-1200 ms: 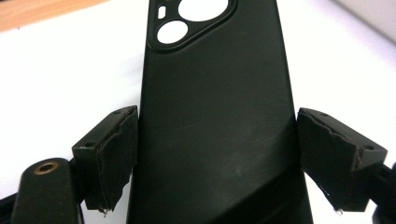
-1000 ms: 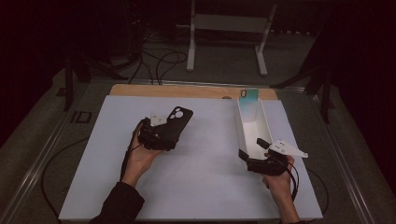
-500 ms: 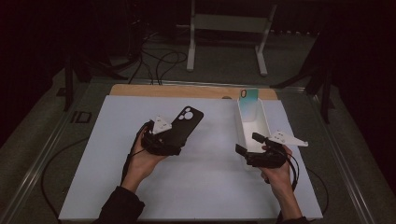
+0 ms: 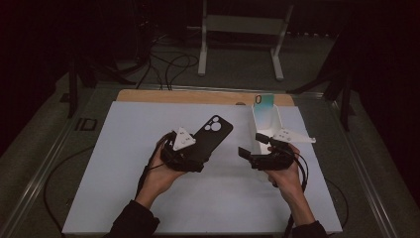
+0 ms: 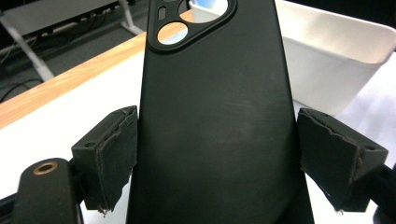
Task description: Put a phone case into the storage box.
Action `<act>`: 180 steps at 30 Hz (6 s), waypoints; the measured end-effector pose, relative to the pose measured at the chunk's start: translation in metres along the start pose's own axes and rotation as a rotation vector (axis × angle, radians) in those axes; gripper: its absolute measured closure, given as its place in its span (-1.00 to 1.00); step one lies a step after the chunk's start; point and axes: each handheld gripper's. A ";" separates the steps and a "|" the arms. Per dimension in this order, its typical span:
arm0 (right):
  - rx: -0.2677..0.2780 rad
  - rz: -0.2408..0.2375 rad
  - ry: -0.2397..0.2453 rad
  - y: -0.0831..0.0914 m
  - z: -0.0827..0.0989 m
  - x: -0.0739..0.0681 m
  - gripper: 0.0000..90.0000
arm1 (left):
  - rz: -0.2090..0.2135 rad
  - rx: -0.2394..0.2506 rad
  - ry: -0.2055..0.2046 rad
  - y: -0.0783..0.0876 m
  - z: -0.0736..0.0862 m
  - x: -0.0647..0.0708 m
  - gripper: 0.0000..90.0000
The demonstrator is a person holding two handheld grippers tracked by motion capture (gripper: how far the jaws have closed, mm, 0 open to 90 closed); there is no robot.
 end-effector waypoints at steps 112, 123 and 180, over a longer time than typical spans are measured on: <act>-0.061 -0.442 0.076 -0.058 -0.024 -0.039 0.90 | 0.274 -0.008 0.042 -0.003 0.026 0.001 -0.65; -0.068 -0.437 0.109 -0.059 -0.023 -0.036 0.84 | 0.321 -0.001 0.002 -0.002 0.027 0.004 0.03; 0.010 -0.087 -0.079 -0.062 -0.042 -0.048 -0.75 | 0.211 -0.008 0.041 -0.005 0.034 0.001 0.89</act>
Point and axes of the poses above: each handheld gripper's, and its own axes: y roughly backward along the jaws, z roughly out of its underside, x roughly to its right, and after that the axes turned 11 degrees about -z, right-handed
